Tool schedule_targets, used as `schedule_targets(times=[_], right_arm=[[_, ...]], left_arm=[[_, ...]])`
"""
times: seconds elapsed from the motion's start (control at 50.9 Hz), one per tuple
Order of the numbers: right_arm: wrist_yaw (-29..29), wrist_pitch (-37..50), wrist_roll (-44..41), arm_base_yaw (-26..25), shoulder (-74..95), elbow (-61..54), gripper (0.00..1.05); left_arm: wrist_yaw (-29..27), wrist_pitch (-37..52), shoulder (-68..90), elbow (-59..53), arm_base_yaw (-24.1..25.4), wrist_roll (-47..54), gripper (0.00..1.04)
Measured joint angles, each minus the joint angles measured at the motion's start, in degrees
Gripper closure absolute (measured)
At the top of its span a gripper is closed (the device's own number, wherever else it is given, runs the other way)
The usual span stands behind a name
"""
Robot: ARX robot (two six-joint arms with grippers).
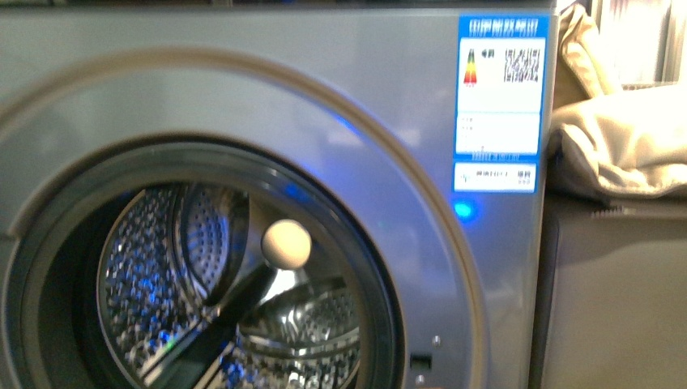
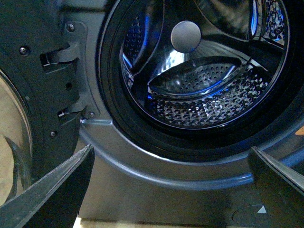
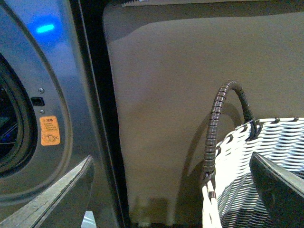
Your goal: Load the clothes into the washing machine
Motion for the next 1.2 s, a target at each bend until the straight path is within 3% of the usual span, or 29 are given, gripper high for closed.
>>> schedule_targets(times=[0.393,0.491,0.727,0.865,1.022,1.199], right_arm=[[-0.59,0.11,0.26,-0.07,-0.04,-0.02,0.08],[-9.07,6.71,4.02,-2.54,1.4,-0.07,0.08],[-11.74,28.57,6.14,-4.28,21.57,1.95,0.08],[-13.05,37.13,6.16,-6.71,32.92,7.02,0.08],[-14.21,41.44,5.9,-9.42,44.06,15.43,0.08],[-14.6,38.21,6.73,-12.22,54.71,28.11,0.08]], left_arm=[[-0.02,0.0,0.0,0.0,0.0,0.0,0.07],[0.0,0.0,0.0,0.0,0.0,0.02,0.07],[-0.02,0.0,0.0,0.0,0.0,0.02,0.07],[-0.02,0.0,0.0,0.0,0.0,0.02,0.07],[-0.02,0.0,0.0,0.0,0.0,0.02,0.07],[0.0,0.0,0.0,0.0,0.0,0.02,0.07]])
